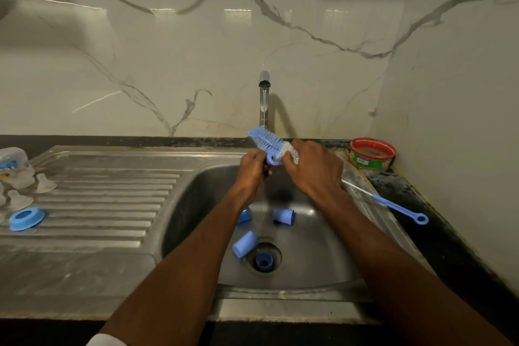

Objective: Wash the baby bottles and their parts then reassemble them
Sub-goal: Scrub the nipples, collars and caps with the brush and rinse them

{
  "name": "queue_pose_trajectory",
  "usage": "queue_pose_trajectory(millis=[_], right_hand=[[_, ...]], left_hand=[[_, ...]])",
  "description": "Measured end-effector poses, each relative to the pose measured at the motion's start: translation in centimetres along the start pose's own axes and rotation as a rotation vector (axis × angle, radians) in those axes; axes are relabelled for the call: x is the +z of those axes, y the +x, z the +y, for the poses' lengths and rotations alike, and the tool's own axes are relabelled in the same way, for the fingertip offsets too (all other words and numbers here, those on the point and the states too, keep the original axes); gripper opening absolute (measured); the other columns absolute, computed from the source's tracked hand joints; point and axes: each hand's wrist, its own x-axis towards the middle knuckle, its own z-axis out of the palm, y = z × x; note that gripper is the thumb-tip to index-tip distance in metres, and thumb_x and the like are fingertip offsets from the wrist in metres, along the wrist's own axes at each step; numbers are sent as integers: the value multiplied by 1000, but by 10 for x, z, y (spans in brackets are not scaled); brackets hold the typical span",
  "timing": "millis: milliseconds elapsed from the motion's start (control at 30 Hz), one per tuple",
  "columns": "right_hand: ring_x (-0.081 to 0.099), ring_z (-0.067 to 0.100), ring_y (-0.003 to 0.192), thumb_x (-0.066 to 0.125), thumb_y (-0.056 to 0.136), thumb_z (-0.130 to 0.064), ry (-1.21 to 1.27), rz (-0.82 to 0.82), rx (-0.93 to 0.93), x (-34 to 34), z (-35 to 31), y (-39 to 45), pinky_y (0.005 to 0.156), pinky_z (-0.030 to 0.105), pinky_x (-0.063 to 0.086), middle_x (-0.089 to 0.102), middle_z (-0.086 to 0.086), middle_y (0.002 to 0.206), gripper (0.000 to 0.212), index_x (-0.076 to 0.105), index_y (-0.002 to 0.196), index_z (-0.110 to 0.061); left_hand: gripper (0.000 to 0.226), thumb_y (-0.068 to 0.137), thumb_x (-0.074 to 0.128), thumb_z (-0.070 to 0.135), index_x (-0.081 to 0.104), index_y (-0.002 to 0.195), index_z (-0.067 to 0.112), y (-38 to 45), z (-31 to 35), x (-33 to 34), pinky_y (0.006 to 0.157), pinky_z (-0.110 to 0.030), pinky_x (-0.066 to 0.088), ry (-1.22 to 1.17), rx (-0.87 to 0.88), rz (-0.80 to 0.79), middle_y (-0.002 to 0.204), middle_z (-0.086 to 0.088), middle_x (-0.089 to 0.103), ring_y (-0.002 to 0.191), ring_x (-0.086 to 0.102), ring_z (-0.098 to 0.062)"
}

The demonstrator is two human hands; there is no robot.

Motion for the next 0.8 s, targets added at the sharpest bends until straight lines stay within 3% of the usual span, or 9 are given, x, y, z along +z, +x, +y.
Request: queue_pose_trajectory(millis=[133, 233, 367, 533, 633, 700, 800], right_hand=[[65, 27, 84, 47, 93, -53, -52, -17, 57, 4, 13, -1, 61, 32, 35, 67, 1, 97, 31, 61, 99, -26], [65, 29, 91, 46, 99, -46, -59, -13, 26, 8, 5, -7, 64, 33, 33, 63, 3, 104, 28, 58, 109, -23], [63, 30, 97, 42, 104, -41, -34, 9, 40, 8, -2, -6, 68, 35, 34, 59, 6, 113, 30, 55, 121, -21], [64, 28, 98, 46, 103, -40, 16, -23, -57, 9, -8, -18, 71, 36, 43, 61, 3, 115, 27, 57, 122, -25], [63, 26, 95, 46, 104, -38, -8, -27, -43, 11, -14, -14, 67, 34, 40, 60, 3, 116, 27, 55, 125, -24], [64, 28, 95, 47, 104, -36, -39, -24, 26, 9, -14, -7, 67, 34, 36, 59, 5, 115, 26, 53, 126, -23], [65, 29, 96, 49, 103, -34, -99, -32, 105, 8, -10, -5, 67, 35, 37, 60, 6, 116, 25, 53, 126, -23]], left_hand=[[28, 103, 57, 25, 71, 100, 1, 5, 3, -11, 62, -21, 54, -48, 86, 113, 82, -9, 71, 63, 65, -8], [18, 99, 64, 20, 74, 100, 5, 4, -1, -10, 74, -21, 59, -97, 63, 58, 90, -11, 74, 82, 70, -15], [23, 95, 69, 17, 73, 108, -1, -1, 1, -8, 83, -24, 60, -151, 57, 89, 90, -10, 74, 82, 70, -13], [12, 95, 68, 15, 74, 97, 5, 4, 4, -20, 72, -20, 61, -287, -29, 203, 88, -9, 77, 79, 74, -12], [17, 97, 65, 19, 74, 99, 4, 0, 2, -15, 68, -21, 57, -160, -93, 93, 80, -6, 74, 69, 68, -10], [16, 98, 64, 17, 74, 99, 4, -4, 1, -7, 78, -25, 57, -136, -104, 2, 79, -6, 72, 72, 66, -11], [17, 100, 62, 20, 72, 104, 6, -6, 2, -1, 82, -28, 60, -82, -77, 30, 84, -6, 74, 79, 70, -14]])
